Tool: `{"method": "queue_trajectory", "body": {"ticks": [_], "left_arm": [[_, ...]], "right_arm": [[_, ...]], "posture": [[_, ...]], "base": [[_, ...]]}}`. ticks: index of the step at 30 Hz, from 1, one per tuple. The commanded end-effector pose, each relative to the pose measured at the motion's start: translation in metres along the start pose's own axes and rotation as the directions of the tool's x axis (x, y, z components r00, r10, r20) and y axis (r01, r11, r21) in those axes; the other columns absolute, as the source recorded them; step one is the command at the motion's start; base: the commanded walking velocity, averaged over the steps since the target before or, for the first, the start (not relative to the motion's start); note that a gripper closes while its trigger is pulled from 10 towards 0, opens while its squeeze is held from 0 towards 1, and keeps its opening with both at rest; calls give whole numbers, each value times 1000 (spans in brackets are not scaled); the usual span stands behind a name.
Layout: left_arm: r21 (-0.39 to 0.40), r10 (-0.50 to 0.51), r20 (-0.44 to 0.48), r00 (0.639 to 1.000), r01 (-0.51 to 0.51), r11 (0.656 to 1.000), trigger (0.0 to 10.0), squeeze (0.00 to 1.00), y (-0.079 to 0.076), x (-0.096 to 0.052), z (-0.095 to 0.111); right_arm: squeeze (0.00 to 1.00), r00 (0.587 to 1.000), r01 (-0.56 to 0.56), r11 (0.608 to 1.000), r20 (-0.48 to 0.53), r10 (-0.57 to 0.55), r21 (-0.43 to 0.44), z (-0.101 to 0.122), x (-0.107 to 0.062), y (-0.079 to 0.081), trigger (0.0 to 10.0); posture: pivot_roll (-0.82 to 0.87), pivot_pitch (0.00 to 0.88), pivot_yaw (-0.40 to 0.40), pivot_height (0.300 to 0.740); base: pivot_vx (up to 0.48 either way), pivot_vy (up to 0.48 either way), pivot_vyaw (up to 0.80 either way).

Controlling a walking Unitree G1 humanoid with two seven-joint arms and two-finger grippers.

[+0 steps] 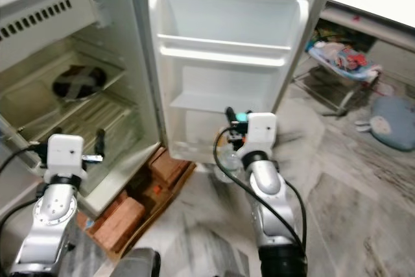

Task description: Restocking fridge

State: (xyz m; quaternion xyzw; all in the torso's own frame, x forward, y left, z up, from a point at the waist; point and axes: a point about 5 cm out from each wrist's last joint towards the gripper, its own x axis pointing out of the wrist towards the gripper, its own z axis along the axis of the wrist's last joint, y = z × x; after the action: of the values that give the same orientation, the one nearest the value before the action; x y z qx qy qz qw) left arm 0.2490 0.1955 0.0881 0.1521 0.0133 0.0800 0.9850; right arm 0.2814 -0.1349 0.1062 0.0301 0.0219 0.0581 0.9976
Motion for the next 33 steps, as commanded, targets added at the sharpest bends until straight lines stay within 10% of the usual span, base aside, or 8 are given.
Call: {"method": "queue_trajectory", "body": {"ticks": [1, 33], "left_arm": [[3, 18, -26, 1000, -17, 1000, 10000, 0, -1, -3, -6], [-98, -143, 7, 990, 143, 985, 10000, 0, -13, -4, 1]], "right_arm": [[0, 1000, 20, 1000, 20, -19, -12, 5, -1, -7, 10000], [0, 999, 40, 999, 20, -40, -20, 5, 3, -9, 10000]], "posture": [[86, 17, -56, 740], [85, 15, -58, 740]], "base": [[0, 0, 800], [170, 0, 73]]}}
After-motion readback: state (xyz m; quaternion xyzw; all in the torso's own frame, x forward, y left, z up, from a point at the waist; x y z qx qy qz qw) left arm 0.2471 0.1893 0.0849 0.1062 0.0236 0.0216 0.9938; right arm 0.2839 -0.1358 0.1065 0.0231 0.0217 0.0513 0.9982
